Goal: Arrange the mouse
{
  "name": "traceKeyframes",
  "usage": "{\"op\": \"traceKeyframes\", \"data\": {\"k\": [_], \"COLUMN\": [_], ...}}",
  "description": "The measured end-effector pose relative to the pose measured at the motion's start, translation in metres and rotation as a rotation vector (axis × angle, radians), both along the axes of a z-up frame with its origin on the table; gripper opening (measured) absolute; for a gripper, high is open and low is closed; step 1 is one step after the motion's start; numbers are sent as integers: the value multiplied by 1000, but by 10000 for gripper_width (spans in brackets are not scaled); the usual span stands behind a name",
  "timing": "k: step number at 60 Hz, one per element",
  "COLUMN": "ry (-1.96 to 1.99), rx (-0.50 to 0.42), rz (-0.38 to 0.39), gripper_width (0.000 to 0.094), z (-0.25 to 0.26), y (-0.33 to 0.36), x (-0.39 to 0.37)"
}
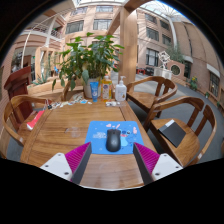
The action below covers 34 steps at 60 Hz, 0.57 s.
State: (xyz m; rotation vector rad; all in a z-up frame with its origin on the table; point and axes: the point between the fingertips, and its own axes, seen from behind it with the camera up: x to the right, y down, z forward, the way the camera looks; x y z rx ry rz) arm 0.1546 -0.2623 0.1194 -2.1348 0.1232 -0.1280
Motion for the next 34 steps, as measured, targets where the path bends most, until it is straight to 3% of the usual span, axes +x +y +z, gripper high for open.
{"op": "traceKeyframes", "data": {"k": [34], "ry": [-54], "rx": [35], "rz": [-6], "gripper_width": [855], "z": [26], "y": [-72], "x": [1]}}
